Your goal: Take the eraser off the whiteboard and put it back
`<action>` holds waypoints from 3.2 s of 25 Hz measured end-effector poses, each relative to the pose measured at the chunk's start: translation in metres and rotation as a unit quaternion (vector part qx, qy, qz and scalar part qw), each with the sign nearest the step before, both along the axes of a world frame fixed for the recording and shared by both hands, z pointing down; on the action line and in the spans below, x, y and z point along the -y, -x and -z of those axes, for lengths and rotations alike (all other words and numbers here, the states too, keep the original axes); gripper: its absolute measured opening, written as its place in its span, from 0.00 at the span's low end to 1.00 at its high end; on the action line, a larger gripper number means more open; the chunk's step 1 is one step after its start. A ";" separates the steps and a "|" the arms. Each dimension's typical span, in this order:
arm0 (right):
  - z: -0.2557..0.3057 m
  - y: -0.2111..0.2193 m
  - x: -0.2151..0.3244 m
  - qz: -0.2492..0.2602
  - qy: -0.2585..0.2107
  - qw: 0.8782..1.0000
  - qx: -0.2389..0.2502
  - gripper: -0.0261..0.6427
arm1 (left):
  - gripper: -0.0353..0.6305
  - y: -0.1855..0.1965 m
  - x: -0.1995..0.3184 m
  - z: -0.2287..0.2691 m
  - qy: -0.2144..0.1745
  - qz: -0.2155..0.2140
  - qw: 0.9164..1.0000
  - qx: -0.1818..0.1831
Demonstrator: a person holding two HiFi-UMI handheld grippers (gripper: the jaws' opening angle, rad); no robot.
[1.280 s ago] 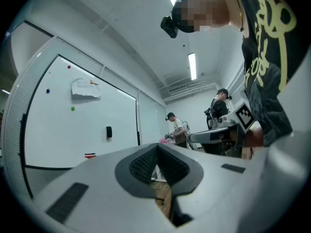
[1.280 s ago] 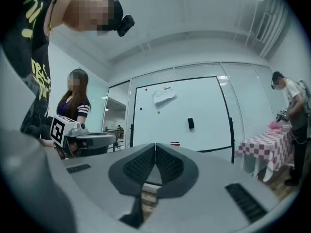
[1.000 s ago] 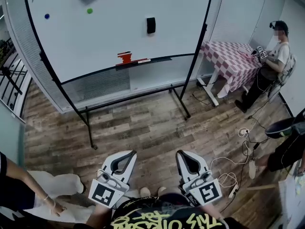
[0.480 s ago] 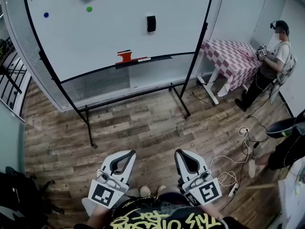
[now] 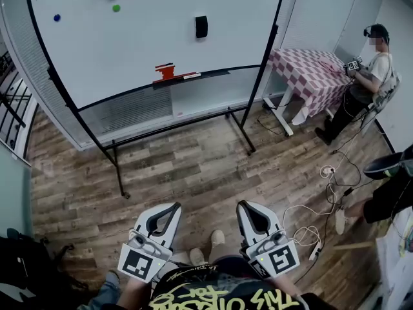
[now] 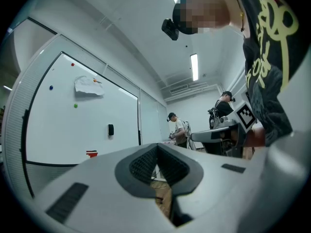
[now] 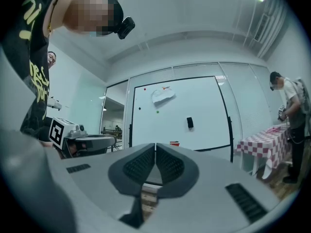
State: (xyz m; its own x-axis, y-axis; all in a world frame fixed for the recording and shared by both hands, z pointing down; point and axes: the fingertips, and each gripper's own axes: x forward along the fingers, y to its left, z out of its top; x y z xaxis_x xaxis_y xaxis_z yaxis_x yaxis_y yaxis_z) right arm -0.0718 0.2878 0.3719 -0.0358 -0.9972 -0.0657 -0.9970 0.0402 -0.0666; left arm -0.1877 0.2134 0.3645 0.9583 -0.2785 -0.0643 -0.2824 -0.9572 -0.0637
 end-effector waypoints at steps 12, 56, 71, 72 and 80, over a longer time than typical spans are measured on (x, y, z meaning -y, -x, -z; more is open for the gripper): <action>-0.008 -0.018 0.013 -0.001 -0.001 1.000 0.016 0.06 | 0.06 -0.014 0.012 -0.008 0.006 0.007 1.000 0.007; 0.020 -0.166 0.234 0.093 -0.042 0.995 0.012 0.06 | 0.06 -0.152 0.204 0.022 -0.024 0.090 0.996 -0.018; 0.021 -0.161 0.241 0.101 -0.046 0.994 0.009 0.06 | 0.06 -0.146 0.214 0.019 -0.022 0.098 0.995 -0.006; 0.020 -0.163 0.240 0.101 -0.044 0.994 0.010 0.06 | 0.06 -0.148 0.214 0.018 -0.020 0.099 0.995 -0.005; 0.012 -0.186 0.233 0.113 -0.031 0.993 0.017 0.06 | 0.06 -0.166 0.207 0.013 -0.015 0.120 0.993 0.001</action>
